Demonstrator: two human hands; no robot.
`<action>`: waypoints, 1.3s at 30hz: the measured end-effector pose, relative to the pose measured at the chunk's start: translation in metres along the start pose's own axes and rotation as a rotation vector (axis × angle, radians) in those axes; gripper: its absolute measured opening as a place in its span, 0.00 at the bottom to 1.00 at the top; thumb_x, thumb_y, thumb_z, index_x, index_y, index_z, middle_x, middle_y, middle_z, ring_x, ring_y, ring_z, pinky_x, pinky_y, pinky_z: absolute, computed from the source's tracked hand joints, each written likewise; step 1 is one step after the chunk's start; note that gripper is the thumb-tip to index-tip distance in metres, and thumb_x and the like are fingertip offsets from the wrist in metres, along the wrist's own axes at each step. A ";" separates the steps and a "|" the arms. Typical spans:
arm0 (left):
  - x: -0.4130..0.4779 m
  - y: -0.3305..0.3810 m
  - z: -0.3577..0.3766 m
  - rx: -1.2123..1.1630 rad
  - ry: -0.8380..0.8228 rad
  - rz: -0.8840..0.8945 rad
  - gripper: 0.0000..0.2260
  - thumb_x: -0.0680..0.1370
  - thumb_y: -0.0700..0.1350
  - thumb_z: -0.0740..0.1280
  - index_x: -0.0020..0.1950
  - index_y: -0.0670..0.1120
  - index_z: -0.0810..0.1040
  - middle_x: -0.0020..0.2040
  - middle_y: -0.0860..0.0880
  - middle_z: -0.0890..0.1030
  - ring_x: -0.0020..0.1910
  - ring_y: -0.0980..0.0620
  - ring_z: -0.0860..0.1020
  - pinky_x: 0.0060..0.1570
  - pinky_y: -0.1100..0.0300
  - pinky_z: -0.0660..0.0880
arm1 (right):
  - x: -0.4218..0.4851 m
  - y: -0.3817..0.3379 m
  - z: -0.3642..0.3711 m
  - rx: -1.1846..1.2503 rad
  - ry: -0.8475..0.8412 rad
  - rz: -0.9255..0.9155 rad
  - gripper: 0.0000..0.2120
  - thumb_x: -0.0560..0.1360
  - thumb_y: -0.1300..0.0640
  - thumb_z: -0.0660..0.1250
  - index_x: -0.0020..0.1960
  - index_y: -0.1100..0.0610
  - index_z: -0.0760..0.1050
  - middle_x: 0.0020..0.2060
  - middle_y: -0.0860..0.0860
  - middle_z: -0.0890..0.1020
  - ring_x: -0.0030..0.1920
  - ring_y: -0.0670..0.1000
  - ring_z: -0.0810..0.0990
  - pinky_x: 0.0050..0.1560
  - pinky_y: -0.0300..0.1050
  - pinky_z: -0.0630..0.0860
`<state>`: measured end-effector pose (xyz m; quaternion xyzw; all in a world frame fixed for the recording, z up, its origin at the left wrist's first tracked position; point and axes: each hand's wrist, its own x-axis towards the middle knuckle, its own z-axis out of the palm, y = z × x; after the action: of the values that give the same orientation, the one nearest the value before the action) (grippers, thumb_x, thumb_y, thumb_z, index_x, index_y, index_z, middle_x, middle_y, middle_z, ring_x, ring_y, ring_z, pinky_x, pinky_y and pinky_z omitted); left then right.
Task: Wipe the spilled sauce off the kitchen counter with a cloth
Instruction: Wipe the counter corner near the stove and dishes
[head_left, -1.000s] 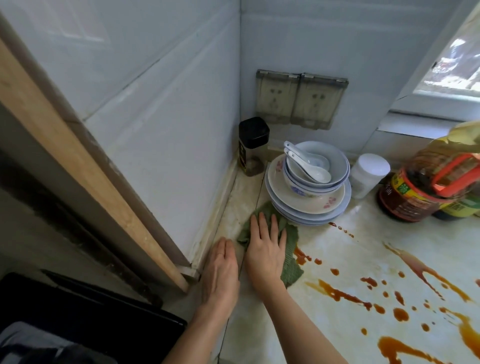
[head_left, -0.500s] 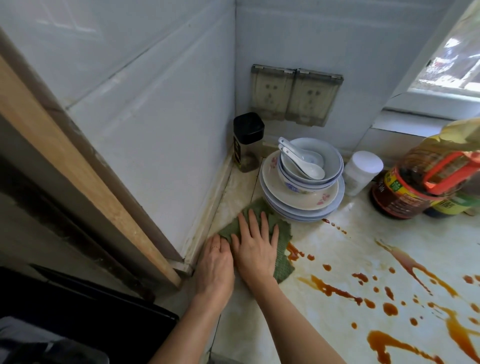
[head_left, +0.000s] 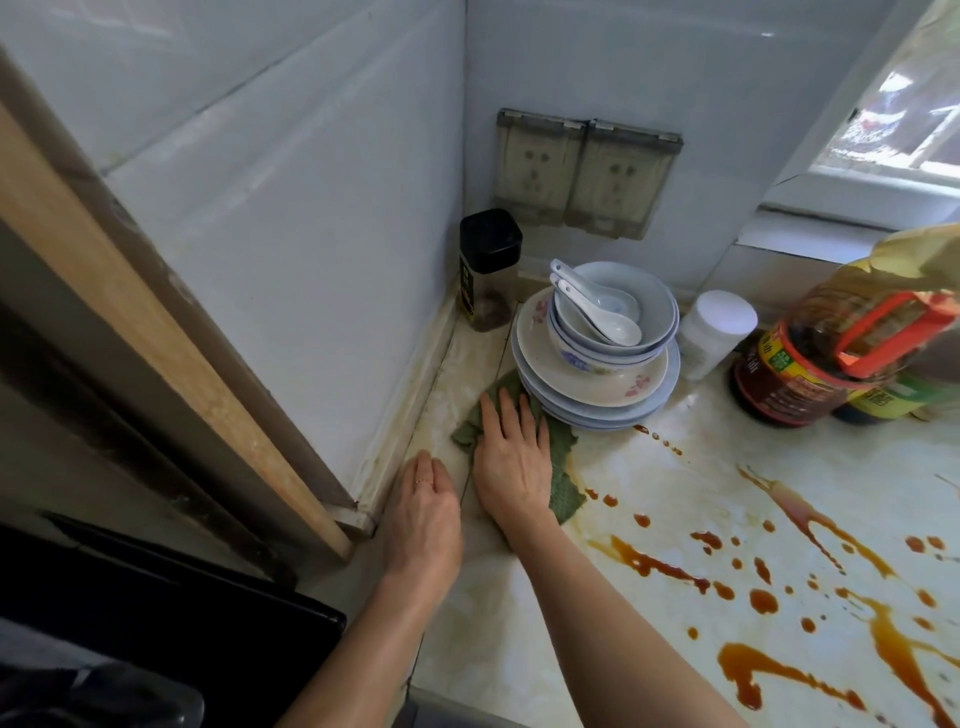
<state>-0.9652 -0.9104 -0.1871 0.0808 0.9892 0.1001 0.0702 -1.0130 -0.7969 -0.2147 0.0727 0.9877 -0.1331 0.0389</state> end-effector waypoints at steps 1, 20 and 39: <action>-0.001 0.000 0.000 0.003 -0.001 0.003 0.27 0.77 0.33 0.58 0.75 0.37 0.53 0.76 0.40 0.54 0.75 0.44 0.52 0.74 0.55 0.54 | -0.006 0.000 0.001 -0.005 0.032 0.047 0.31 0.76 0.48 0.43 0.77 0.54 0.62 0.76 0.56 0.64 0.75 0.60 0.61 0.75 0.60 0.55; 0.001 0.001 0.000 0.026 -0.010 0.001 0.26 0.78 0.35 0.56 0.75 0.37 0.51 0.76 0.40 0.53 0.75 0.44 0.51 0.74 0.55 0.52 | -0.038 0.010 0.004 -0.004 0.022 0.164 0.35 0.75 0.33 0.43 0.79 0.45 0.55 0.79 0.51 0.55 0.78 0.60 0.47 0.73 0.67 0.39; 0.002 -0.003 0.000 -0.022 -0.048 0.000 0.29 0.77 0.35 0.59 0.75 0.38 0.51 0.77 0.41 0.52 0.76 0.45 0.50 0.74 0.56 0.53 | -0.074 0.013 0.021 -0.011 0.206 0.190 0.27 0.77 0.42 0.53 0.73 0.50 0.69 0.73 0.55 0.69 0.74 0.63 0.62 0.70 0.68 0.51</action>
<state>-0.9672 -0.9135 -0.1878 0.0824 0.9861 0.1089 0.0946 -0.9365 -0.8002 -0.2312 0.1789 0.9758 -0.1153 -0.0497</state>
